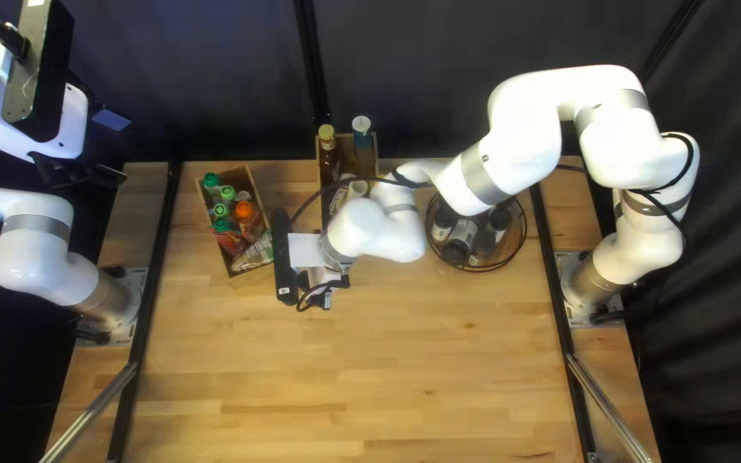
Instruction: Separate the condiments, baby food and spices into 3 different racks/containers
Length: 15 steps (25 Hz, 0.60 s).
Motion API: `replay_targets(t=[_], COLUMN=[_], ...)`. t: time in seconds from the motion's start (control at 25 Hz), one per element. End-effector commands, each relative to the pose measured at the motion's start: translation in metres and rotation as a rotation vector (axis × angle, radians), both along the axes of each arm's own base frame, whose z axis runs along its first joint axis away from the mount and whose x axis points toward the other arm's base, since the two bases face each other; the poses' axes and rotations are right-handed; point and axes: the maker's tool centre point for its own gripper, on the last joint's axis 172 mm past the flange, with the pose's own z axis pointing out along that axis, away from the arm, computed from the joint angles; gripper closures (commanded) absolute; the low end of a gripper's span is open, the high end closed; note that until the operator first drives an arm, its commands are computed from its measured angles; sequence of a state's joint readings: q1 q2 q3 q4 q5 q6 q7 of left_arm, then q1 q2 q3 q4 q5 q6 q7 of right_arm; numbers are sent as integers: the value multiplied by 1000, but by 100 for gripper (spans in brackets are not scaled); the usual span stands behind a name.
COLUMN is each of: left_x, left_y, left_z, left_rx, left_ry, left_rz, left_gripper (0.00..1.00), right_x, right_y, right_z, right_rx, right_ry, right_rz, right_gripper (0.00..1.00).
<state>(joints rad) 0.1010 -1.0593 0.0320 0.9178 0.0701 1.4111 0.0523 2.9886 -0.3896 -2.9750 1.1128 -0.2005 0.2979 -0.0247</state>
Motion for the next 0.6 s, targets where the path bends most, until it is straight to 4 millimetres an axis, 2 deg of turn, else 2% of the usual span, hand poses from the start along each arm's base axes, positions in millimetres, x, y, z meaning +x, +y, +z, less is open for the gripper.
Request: replay_targets(t=[0.04, 0.2, 0.24, 0.32, 0.44, 0.56, 0.6], left_x=[0, 0, 0, 0, 0, 0, 0], left_y=[0, 0, 0, 0, 0, 0, 0], left_z=[0, 0, 0, 0, 0, 0, 0], left_rx=[0, 0, 0, 0, 0, 0, 0], left_ry=[0, 0, 0, 0, 0, 0, 0], left_rz=[0, 0, 0, 0, 0, 0, 0], left_gripper=[0, 0, 0, 0, 0, 0, 0], right_x=[-6, -23, -35, -51, -92, -129, -136], right_y=[9, 22, 27, 32, 41, 48, 49], right_z=[16, 44, 57, 70, 98, 119, 123], right_rx=[-2, -6, -5, -4, -3, -15, -20], right_ry=[7, 29, 34, 38, 33, 29, 29], right_rz=[17, 25, 27, 23, 4, -29, -36], right_gripper=[100, 100, 100, 100, 100, 100, 100])
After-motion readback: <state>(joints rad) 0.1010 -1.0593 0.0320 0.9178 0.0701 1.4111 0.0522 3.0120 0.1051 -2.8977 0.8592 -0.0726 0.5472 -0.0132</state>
